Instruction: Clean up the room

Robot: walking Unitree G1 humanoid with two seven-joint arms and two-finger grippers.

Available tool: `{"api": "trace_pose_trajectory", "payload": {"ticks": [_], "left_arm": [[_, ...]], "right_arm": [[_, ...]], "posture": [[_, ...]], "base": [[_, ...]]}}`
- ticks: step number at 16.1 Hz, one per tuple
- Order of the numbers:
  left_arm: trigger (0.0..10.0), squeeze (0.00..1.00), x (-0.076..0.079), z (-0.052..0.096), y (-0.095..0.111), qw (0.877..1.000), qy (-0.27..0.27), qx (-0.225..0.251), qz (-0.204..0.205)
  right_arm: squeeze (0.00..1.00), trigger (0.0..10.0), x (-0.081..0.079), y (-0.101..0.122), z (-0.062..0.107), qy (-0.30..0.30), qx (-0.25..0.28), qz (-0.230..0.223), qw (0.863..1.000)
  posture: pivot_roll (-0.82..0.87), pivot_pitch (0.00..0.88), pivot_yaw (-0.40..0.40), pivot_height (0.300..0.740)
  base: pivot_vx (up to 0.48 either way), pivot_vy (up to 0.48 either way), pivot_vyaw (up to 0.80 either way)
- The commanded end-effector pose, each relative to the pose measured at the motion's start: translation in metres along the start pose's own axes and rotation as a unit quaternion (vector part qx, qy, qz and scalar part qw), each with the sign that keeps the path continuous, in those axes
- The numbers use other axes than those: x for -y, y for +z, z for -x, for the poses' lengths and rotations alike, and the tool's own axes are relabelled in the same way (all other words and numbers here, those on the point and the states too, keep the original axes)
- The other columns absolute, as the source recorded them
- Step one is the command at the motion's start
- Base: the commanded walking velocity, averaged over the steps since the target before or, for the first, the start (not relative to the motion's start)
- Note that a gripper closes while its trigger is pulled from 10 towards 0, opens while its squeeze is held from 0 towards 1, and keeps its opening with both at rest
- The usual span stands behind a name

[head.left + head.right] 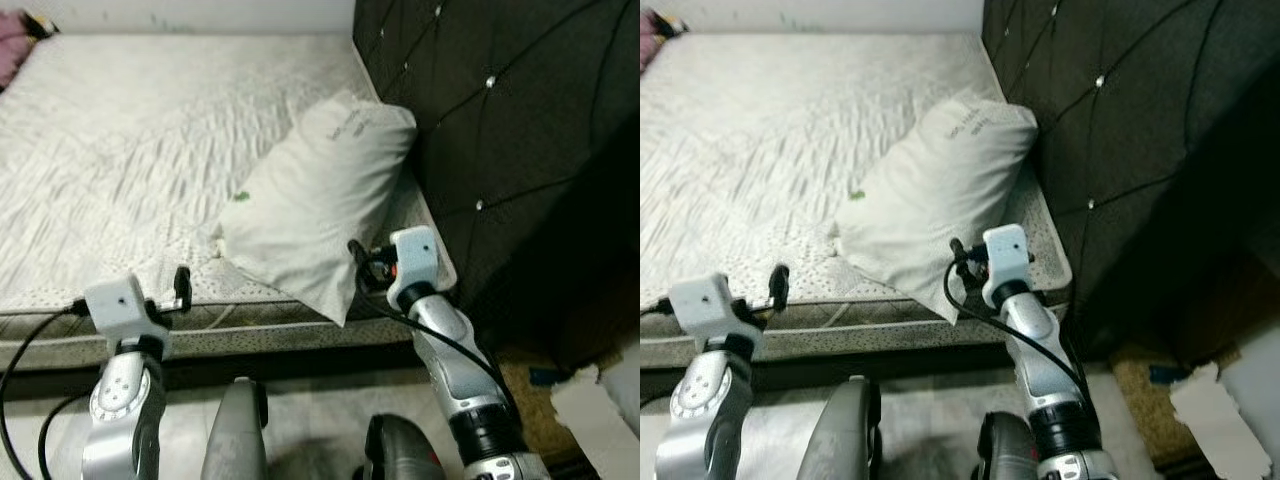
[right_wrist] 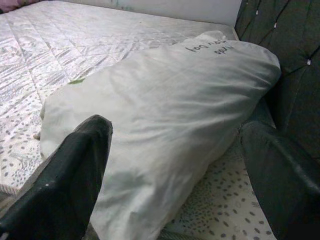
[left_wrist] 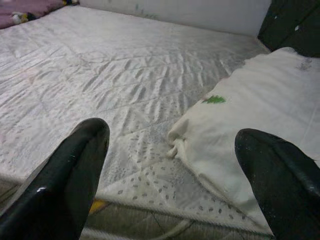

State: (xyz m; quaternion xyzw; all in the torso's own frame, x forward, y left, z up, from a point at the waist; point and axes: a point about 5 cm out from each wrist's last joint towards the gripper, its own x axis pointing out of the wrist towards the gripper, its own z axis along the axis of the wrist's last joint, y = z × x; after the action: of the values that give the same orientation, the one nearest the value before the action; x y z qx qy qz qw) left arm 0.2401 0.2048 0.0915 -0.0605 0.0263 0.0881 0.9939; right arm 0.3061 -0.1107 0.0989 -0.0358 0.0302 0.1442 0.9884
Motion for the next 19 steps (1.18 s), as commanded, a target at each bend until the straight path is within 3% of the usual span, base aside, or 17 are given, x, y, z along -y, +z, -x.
{"api": "trace_pose_trajectory", "payload": {"ticks": [1, 8, 11, 19], "left_arm": [[10.0, 0.00, -0.001, -0.001, 0.003, 1.000, 0.005, 0.005, -0.007], [10.0, 0.00, 0.001, -0.006, 0.005, 1.000, 0.005, 0.009, -0.005], [10.0, 0.00, 0.003, -0.008, 0.005, 1.000, 0.001, 0.012, -0.003], [10.0, 0.00, 0.007, -0.012, 0.008, 1.000, -0.010, 0.022, 0.002]], "right_arm": [[0.00, 10.0, -0.001, 0.003, -0.002, 0.010, 0.006, 0.001, 1.000], [0.00, 10.0, -0.002, 0.004, -0.004, 0.014, 0.007, 0.000, 1.000], [0.00, 10.0, -0.003, 0.002, -0.006, 0.017, 0.000, 0.001, 1.000], [0.00, 10.0, -0.004, 0.004, -0.009, 0.022, 0.006, 0.011, 1.000]], "posture": [[0.09, 0.098, -0.010, 0.645], [0.08, 0.106, -0.005, 0.570], [0.08, 0.099, -0.005, 0.570], [0.08, 0.084, -0.006, 0.570]], "base": [[0.000, 0.000, 0.00], [0.000, 0.000, 0.00], [0.000, 0.000, 0.00], [0.398, 0.000, 0.00]]}}
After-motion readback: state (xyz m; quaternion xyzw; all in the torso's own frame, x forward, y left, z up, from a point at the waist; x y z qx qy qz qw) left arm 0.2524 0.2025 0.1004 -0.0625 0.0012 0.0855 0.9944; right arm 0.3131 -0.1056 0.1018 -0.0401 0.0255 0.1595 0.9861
